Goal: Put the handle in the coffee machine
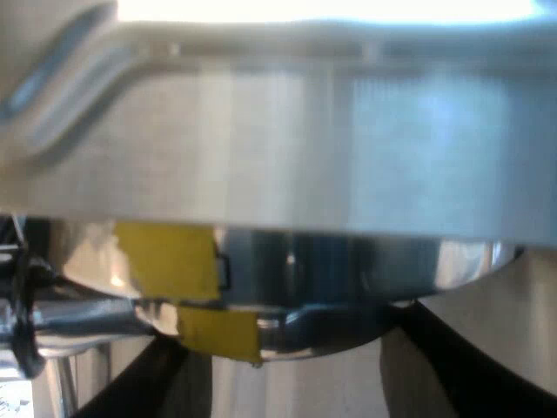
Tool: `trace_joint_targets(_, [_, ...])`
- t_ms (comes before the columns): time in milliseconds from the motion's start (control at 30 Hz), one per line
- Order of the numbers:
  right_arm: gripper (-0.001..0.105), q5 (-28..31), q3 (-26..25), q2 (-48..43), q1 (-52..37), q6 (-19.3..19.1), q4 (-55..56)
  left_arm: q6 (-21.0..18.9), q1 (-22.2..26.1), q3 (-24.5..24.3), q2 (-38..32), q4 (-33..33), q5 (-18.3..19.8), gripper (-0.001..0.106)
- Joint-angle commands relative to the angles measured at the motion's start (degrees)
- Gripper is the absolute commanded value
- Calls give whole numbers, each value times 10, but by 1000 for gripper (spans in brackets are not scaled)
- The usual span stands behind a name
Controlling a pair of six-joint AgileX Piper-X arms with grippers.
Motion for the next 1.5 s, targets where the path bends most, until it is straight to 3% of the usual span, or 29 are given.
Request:
trace_joint_targets(33, [45,-20,-19,-12,-3,-8,-48,2,-4,-4,-2,21,19,0])
trace_joint_targets(500, [45,-20,-19,-12,-3,-8,-49,-16,-5,-4,-5,47,29,0])
trace_joint_targets(900, [45,-20,-19,-17,-3,-8,-57,-25,-60,-4,-5,91,25,0])
trace_joint_targets(1100, [45,-20,-19,-19,-3,-8,-57,-88,-74,-4,-19,99,27,0])
trace_joint_targets(1200, [45,-20,-19,-19,-3,-8,-57,-98,-74,-1,-32,99,27,0])
trace_joint_targets(1500, [45,-25,-19,-19,-3,-8,-57,-157,-74,82,-84,52,18,0])
